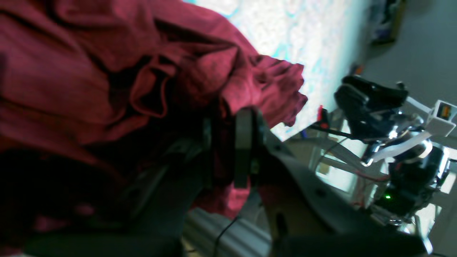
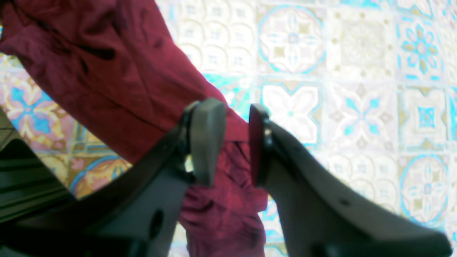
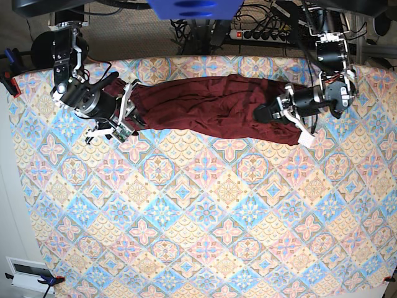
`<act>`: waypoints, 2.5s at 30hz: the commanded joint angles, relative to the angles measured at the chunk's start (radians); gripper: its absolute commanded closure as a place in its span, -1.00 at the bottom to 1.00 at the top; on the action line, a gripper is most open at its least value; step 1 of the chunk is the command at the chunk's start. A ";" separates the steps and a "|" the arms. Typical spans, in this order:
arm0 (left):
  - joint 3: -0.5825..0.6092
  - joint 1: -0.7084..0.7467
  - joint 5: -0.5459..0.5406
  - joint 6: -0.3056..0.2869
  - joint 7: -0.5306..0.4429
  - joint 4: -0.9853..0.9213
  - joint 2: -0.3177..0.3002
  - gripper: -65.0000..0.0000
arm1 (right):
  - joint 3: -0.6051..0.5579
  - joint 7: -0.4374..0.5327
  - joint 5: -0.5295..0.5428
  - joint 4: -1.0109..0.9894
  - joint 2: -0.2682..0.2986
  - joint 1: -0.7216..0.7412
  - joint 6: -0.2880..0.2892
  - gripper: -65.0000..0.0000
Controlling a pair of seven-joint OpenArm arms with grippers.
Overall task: Layout the t-shirt on the table in an organized manner, then fold the t-shirt properly
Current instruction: 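Push the held strip end with the left gripper toward the right gripper, then regrasp the folded fabric with the left gripper near the strip middle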
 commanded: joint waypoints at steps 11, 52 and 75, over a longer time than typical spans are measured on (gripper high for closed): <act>-0.001 -0.054 0.040 0.001 -0.001 -0.073 0.069 0.76 | 0.005 0.020 0.013 0.015 0.009 0.011 0.001 0.53; 0.390 -0.077 -0.246 0.001 0.029 -0.130 0.052 0.20 | 0.052 0.020 0.013 0.017 0.008 0.009 0.001 0.53; -0.027 -0.057 -0.239 0.010 -0.029 -0.166 -0.098 0.18 | 0.048 0.020 0.013 0.015 0.008 0.011 0.001 0.53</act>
